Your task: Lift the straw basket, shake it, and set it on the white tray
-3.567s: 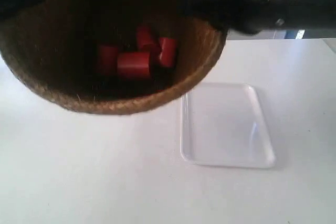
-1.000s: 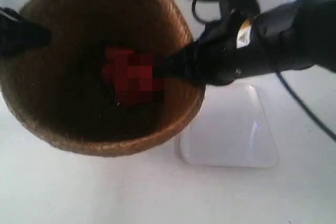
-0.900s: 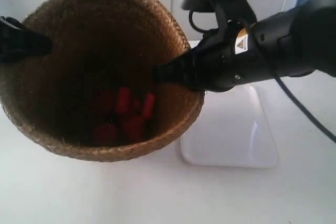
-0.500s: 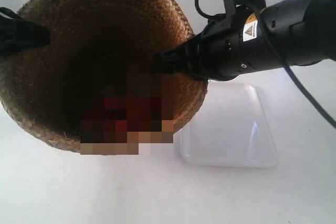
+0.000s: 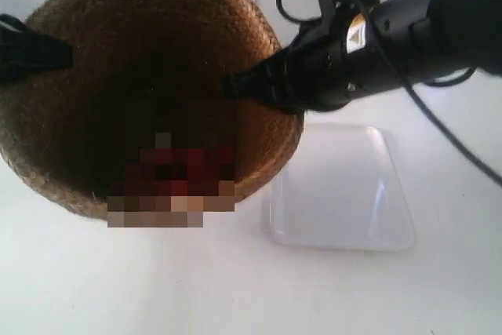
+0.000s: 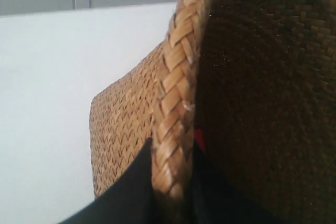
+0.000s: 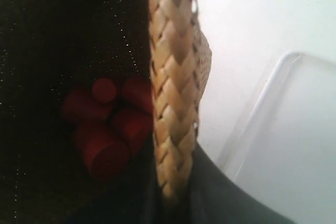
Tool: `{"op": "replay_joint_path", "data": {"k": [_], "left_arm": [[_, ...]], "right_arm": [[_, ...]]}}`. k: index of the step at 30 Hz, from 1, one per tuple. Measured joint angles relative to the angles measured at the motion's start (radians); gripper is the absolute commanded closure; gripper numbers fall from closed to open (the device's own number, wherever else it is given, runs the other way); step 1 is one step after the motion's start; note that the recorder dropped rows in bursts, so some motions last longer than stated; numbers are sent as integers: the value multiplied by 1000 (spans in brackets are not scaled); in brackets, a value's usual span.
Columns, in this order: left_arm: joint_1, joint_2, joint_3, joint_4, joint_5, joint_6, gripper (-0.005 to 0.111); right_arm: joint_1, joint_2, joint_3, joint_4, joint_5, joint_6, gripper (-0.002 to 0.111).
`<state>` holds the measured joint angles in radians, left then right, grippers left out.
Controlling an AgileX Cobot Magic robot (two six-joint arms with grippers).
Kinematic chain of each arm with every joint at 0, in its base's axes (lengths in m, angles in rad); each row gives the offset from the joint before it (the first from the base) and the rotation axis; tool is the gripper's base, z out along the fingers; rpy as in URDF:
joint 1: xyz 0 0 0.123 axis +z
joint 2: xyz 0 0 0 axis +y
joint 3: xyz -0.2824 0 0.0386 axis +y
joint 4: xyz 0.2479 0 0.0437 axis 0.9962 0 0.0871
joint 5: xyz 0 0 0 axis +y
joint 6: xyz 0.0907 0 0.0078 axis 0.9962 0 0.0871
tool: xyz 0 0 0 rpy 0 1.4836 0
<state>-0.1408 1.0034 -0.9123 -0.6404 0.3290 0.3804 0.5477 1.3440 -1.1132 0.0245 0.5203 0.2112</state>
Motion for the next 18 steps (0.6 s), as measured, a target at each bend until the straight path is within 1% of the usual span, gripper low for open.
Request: {"op": "replay_joint_path", "data": {"k": [3, 5, 6, 7, 8, 10, 14, 18], "left_arm": [[2, -54, -143, -7, 37, 1, 107], [2, -90, -184, -23, 13, 45, 107], [2, -100, -174, -28, -10, 45, 107], [7, -78, -126, -32, -25, -29, 107], [11, -49, -98, -20, -10, -51, 107], [11, 11, -63, -14, 30, -41, 107], [11, 10, -61, -3, 59, -19, 107], [9, -1, -72, -5, 54, -10, 107]], "right_arm": [[0, -90, -151, -4, 78, -26, 108], [8, -158, -188, -32, 10, -37, 108], [11, -170, -171, -55, -26, -37, 108], [5, -146, -126, -76, -43, -1, 108], [1, -118, -111, -78, -18, 6, 108], [0, -46, -83, -65, 24, -3, 108], [4, -16, -65, -48, 76, -11, 108], [4, -12, -65, -53, 70, -11, 108]]}}
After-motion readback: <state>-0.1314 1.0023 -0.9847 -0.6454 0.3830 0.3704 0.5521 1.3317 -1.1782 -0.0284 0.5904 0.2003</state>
